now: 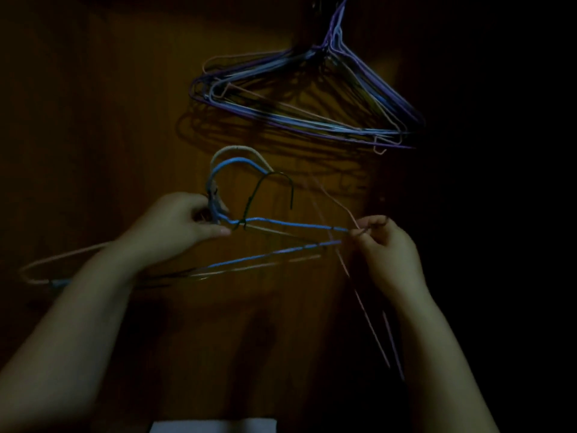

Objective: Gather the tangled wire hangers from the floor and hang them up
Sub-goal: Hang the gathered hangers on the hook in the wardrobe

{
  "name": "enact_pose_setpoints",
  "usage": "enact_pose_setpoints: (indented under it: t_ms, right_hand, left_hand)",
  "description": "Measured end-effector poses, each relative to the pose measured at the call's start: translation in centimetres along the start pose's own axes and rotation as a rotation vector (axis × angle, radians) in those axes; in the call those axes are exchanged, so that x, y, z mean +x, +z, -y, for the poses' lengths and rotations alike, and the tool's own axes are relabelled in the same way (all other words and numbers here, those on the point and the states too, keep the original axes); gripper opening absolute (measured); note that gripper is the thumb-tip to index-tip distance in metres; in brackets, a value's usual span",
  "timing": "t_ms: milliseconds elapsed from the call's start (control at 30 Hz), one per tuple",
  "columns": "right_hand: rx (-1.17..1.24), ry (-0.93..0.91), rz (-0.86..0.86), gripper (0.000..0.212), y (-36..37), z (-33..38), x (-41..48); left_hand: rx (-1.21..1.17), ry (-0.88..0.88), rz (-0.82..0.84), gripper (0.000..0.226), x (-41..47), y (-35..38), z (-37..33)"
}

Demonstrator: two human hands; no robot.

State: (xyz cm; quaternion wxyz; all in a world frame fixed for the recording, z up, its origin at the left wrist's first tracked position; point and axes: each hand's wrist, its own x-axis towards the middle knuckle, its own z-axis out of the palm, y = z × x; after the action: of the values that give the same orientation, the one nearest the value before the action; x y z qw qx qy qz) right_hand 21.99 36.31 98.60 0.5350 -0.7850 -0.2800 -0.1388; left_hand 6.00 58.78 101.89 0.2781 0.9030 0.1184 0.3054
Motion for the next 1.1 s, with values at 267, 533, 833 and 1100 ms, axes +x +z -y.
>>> enact_pose_setpoints:
  t_ms: [267,533,833,1100]
  right_hand:
    - [0.067,-0.113,0.077,0.025,-1.0,1.9,5.7]
    - [0.183,-0.181,0.069,0.021,-1.0,7.2,12.7]
    - [0.319,-0.115,-0.053,0.021,-1.8,11.6,21.9]
    - [0.283,-0.154,-0.064,0.020,-0.5,15.2,27.4]
  left_hand:
    - [-0.075,0.156,0.126,0.029,3.9,0.1,-1.1]
    - [0.064,0.231,0.129,0.011,9.1,-1.6,-3.1]
    - [0.172,0.238,0.027,0.021,16.0,-4.2,-4.9]
    - [0.157,0.208,0.022,0.014,20.4,-5.9,-4.3]
